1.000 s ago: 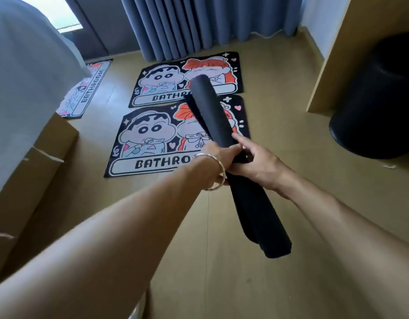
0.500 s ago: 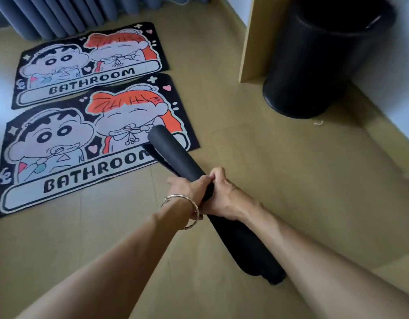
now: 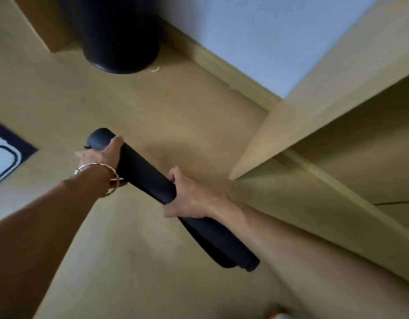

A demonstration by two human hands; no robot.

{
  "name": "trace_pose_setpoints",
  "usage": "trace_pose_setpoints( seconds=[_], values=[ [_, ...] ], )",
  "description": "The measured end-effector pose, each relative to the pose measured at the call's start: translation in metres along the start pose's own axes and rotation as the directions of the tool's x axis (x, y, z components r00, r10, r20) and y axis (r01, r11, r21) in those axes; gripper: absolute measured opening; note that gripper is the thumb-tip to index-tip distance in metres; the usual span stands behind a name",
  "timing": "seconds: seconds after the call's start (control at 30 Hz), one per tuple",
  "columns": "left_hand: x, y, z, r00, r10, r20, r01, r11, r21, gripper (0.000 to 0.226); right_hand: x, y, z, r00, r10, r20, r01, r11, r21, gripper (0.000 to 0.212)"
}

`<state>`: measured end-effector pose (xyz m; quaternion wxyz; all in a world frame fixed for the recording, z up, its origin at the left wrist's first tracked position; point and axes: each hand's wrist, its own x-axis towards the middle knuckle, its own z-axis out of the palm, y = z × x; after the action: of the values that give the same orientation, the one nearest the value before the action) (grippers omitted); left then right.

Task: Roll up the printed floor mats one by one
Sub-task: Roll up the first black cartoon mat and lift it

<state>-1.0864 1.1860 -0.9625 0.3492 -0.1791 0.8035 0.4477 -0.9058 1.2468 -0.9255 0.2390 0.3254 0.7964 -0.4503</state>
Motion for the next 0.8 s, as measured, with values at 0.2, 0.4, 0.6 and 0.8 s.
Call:
trace_pose_setpoints(
  seconds=[0.2, 0.4, 0.6, 0.8],
  values=[
    [-0.059, -0.048, 0.067, 0.986, -0.052, 0.157, 0.012, 0.97, 0.245, 0.069, -0.053, 0.088, 0.002, 0.974, 0.2, -0.108, -0.21, 0.974, -0.088, 0.05],
    [-0.095, -0.1, 0.088, 0.923, -0.118, 0.365, -0.016, 0.939, 0.345, 0.055, -0.081, 0.156, 0.011, 0.954, 0.267, -0.135, -0.296, 0.909, -0.292, 0.054],
    [-0.128, -0.12, 0.126, 0.85, -0.131, 0.51, -0.152, 0.867, 0.475, 0.059, -0.104, 0.204, -0.014, 0.888, 0.373, -0.271, -0.455, 0.802, -0.387, 0.056],
    [-0.155, -0.119, 0.168, 0.797, -0.029, 0.603, -0.45, 0.638, 0.625, 0.056, -0.122, 0.249, -0.036, 0.819, 0.411, -0.401, -0.548, 0.768, -0.332, 0.055]
  ],
)
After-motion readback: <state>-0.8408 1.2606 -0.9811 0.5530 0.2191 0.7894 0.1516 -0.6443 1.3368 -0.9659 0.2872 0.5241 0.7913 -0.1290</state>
